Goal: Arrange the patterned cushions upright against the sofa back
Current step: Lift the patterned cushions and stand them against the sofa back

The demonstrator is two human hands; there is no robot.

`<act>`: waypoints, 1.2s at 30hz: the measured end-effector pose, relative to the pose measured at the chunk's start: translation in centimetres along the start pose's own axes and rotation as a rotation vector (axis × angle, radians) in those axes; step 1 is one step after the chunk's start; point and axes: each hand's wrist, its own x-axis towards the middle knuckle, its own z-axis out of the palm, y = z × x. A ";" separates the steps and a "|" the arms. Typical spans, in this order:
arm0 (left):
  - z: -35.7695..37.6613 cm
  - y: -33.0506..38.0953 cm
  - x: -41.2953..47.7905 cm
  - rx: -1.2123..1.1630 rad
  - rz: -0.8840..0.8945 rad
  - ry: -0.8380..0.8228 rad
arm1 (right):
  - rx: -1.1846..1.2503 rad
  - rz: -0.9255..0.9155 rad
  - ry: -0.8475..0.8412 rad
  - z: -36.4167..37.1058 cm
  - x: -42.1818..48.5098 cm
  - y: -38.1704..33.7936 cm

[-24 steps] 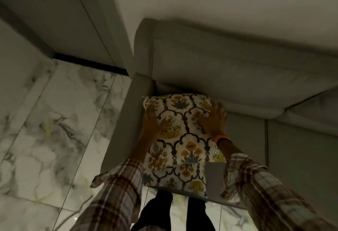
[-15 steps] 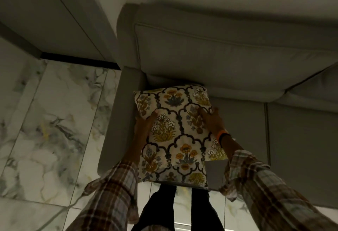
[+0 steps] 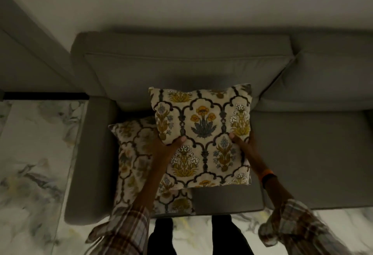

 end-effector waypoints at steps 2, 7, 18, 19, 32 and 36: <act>5.4 0.4 0.0 0.041 -0.026 -0.063 | -0.046 -0.036 0.033 -5.2 1.5 0.3; 18.9 0.1 2.0 0.098 0.032 -0.174 | -0.099 -0.112 0.066 -16.5 9.4 2.3; 33.9 -4.0 7.3 0.201 0.093 -0.216 | -0.171 -0.198 0.109 -27.3 23.1 10.8; 34.4 -4.8 8.1 0.201 0.073 -0.236 | -0.162 -0.190 0.101 -27.4 23.7 11.4; 31.1 -5.9 7.5 0.406 0.099 -0.144 | -0.177 0.060 0.420 -19.6 16.4 14.4; 22.6 -6.6 6.0 0.681 0.253 -0.124 | -0.345 0.025 0.213 -10.5 11.6 14.3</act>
